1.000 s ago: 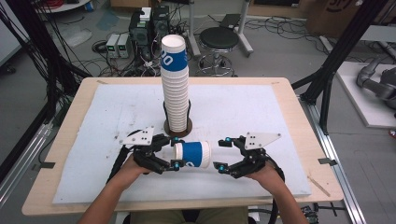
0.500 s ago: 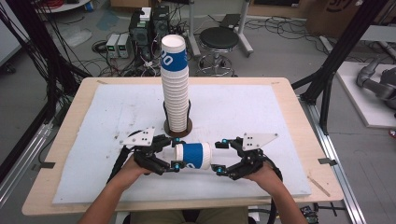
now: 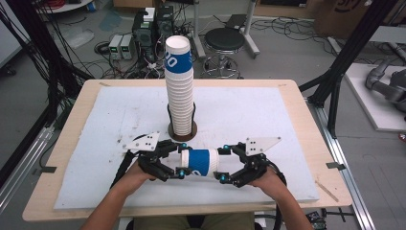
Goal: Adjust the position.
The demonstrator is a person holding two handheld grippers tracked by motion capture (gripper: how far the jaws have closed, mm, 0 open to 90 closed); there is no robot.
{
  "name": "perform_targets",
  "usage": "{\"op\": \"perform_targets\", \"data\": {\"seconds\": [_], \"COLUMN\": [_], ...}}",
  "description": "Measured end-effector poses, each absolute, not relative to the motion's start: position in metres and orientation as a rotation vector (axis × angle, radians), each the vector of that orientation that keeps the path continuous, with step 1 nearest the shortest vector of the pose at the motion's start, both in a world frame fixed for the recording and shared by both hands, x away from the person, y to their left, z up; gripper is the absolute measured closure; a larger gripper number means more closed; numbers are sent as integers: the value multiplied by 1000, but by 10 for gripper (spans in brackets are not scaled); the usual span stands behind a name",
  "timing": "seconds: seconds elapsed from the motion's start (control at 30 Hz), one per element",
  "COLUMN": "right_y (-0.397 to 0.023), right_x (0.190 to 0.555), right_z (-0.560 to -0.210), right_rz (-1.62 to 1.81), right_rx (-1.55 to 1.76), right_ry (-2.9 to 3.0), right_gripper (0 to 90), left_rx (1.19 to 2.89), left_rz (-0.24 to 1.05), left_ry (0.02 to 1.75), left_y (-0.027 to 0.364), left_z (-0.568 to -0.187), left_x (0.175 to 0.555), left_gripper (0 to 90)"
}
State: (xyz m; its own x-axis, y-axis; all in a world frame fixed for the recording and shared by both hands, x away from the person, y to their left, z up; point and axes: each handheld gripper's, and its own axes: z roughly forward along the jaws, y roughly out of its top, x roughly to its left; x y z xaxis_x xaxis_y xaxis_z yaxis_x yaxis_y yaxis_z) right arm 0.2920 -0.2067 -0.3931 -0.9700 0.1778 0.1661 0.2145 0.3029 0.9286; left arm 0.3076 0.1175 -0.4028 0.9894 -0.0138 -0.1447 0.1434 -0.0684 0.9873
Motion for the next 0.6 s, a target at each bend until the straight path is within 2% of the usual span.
{"op": "perform_targets", "data": {"seconds": [0.3, 0.6], "right_y": [-202, -203], "right_x": [292, 291], "right_z": [-396, -395], "right_rz": [-1789, -1811], "right_rx": [-345, -300], "right_ry": [-2464, -2480], "right_gripper": [184, 292], "left_rx": [1633, 1632], "left_rz": [-143, -142], "left_ry": [76, 72], "left_y": [115, 117], "left_z": [-404, -405], "left_x": [306, 307], "left_gripper": [310, 319]}}
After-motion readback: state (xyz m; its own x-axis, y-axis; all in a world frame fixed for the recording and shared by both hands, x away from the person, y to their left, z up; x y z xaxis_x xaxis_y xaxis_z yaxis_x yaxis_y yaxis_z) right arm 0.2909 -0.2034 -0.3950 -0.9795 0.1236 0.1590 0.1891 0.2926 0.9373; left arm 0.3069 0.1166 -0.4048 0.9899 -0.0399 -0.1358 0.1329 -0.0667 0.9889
